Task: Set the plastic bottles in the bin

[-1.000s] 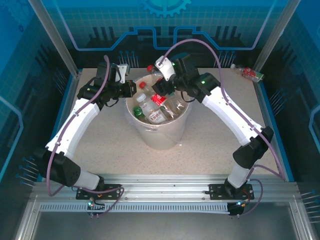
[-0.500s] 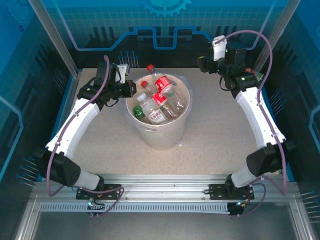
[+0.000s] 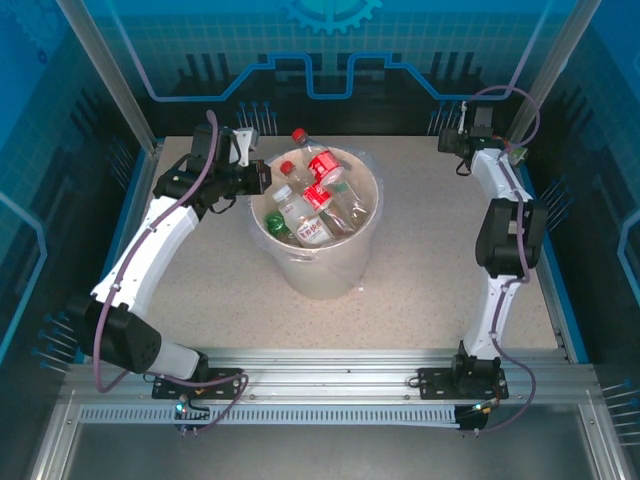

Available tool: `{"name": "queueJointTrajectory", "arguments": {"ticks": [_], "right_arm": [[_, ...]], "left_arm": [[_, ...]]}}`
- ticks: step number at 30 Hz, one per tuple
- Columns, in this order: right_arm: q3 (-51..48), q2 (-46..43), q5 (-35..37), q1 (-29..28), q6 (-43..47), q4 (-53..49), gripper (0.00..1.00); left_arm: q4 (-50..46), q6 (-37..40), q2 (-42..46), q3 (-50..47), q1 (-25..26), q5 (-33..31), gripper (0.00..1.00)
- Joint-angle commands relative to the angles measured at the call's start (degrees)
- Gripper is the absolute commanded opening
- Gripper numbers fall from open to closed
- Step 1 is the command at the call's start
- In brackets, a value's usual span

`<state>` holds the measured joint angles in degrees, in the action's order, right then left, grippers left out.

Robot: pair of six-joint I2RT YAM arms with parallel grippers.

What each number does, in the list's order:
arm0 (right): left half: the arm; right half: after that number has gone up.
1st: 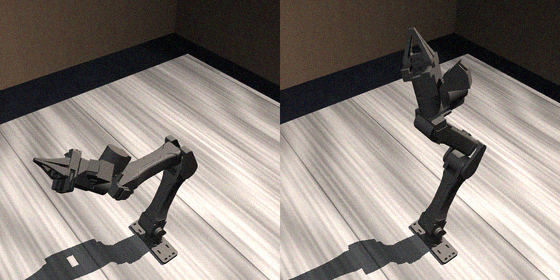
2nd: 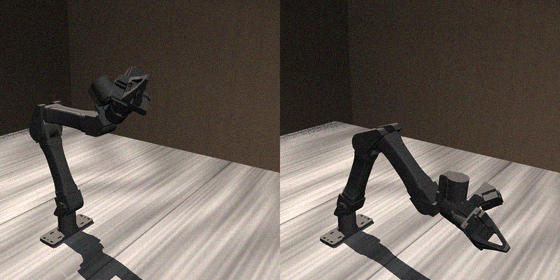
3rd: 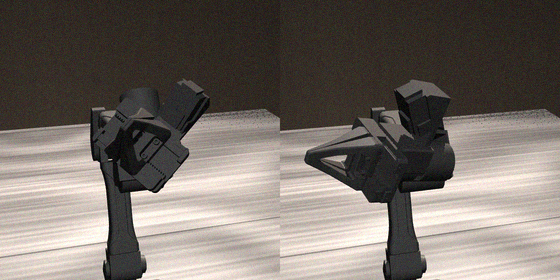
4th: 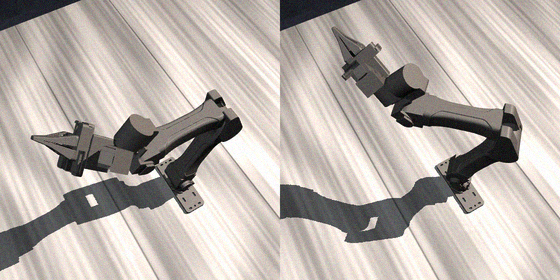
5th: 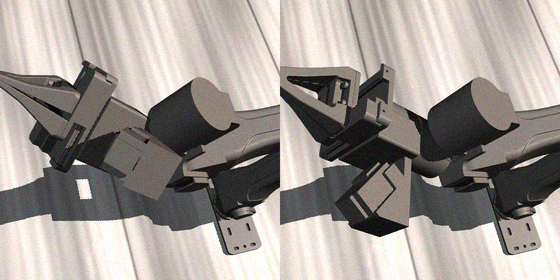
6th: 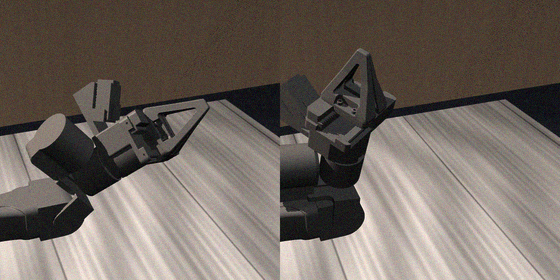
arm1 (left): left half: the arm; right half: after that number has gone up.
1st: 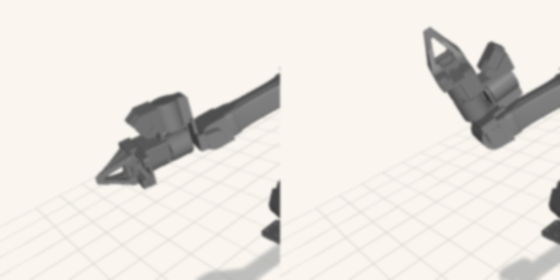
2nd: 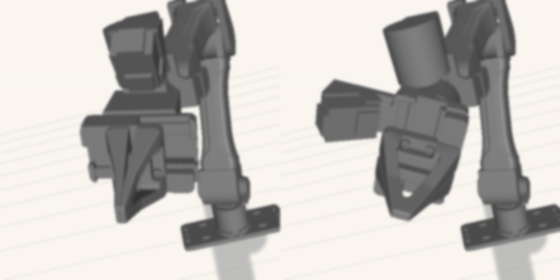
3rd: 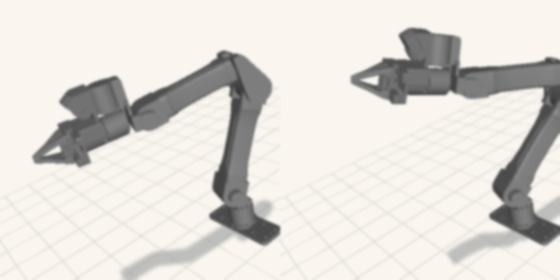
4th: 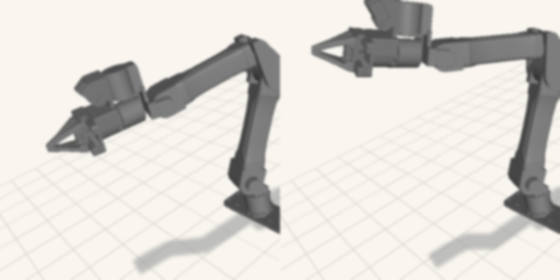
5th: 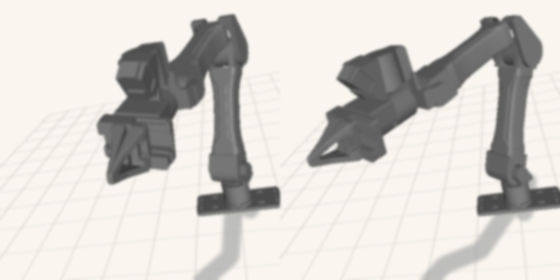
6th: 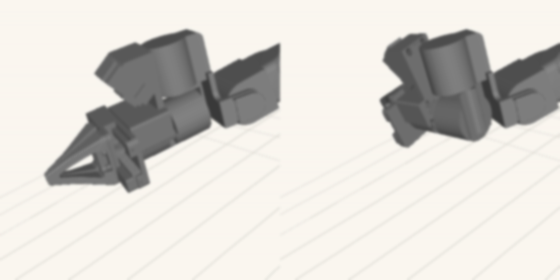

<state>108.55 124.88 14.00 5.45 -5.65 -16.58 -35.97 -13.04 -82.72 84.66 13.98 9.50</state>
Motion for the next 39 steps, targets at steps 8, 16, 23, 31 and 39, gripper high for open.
{"name": "queueJointTrajectory", "arguments": {"ticks": [8, 16, 23, 31, 39], "right_arm": [[19.1, 17.7, 3.3, 5.3, -10.7, 7.0, 0.79], [33.9, 29.6, 1.8, 9.4, -20.8, 6.6, 0.77], [38.2, 34.9, 0.8, 11.5, -29.7, 10.3, 0.74], [42.6, 39.2, -1.1, 12.7, -33.6, 12.6, 0.71], [33.0, 35.0, -3.9, 14.2, -37.9, 12.1, 0.71]], "left_arm": [[-3.1, -4.4, 0.0, 2.3, -0.1, 1.6, 0.00], [-1.8, -6.8, 0.5, 1.2, -0.1, -0.4, 0.00], [-2.1, -7.5, -0.2, 0.7, -0.2, -3.1, 0.00], [-2.8, -10.2, -2.1, 1.6, -0.1, -4.5, 0.00], [-3.3, -12.1, -3.0, 2.7, -0.1, -5.0, 0.00]]}}
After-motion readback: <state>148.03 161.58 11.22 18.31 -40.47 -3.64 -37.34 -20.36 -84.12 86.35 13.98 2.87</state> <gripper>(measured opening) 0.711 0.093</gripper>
